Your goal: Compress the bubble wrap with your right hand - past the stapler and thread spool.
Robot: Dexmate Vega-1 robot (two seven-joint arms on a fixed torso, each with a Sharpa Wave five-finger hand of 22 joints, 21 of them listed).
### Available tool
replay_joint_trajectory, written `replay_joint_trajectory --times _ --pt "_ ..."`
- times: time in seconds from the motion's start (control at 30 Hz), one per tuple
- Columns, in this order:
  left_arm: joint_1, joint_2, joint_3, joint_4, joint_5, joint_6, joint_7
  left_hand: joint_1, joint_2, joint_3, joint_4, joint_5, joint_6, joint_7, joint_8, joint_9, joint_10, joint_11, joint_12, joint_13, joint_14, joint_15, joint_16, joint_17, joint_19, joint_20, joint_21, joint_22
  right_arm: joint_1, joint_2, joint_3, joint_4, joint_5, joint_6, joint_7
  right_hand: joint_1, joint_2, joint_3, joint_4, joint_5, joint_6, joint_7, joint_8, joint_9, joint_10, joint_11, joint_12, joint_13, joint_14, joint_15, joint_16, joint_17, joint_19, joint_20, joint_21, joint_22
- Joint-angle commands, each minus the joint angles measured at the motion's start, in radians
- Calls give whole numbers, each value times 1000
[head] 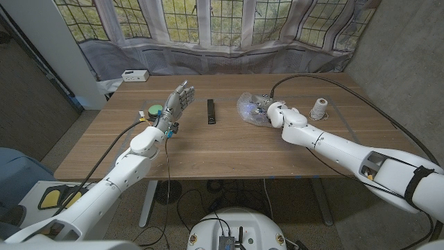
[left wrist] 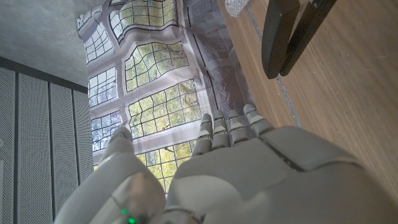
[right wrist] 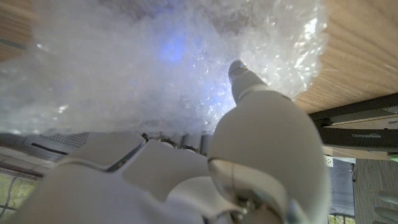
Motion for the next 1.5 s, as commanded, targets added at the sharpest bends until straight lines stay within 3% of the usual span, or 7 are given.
replay_joint_trajectory --times 0.03,0.17,0.43,1.5 --pt "-1 2 -1 0 -2 3 -3 3 8 -1 -5 -3 8 0 1 6 11 -1 -4 4 8 1 -2 1 1 8 -3 1 -38 -8 35 -18 16 35 -98 25 3 10 0 -3 40 -5 12 1 40 -1 5 2 37 -42 10 4 265 -298 7 15" --pt "-3 3 0 0 -4 8 -3 3 8 -1 -5 -3 9 0 1 6 12 -3 -4 4 9 1 -2 1 1 8 -3 1 -45 -9 40 -17 15 49 -124 29 10 12 6 -5 62 -2 15 1 58 4 4 2 54 -48 10 4 279 -306 13 16" --pt "-10 1 3 5 -6 13 -8 2 9 -1 -5 -3 11 -1 1 6 12 0 -4 5 9 3 -2 1 1 10 -3 2 -53 -10 48 -22 12 53 -145 47 21 9 6 -5 94 -10 15 1 93 9 2 4 63 -74 16 19 254 -315 6 19" --pt "-26 -10 10 21 -4 13 -12 3 11 -1 -6 -3 15 0 0 6 16 -2 -4 5 11 4 -3 1 2 10 -2 2 -120 -48 131 -127 33 74 -248 54 46 7 18 -2 118 -3 1 2 103 15 -18 8 51 -59 -1 30 233 -309 7 22"
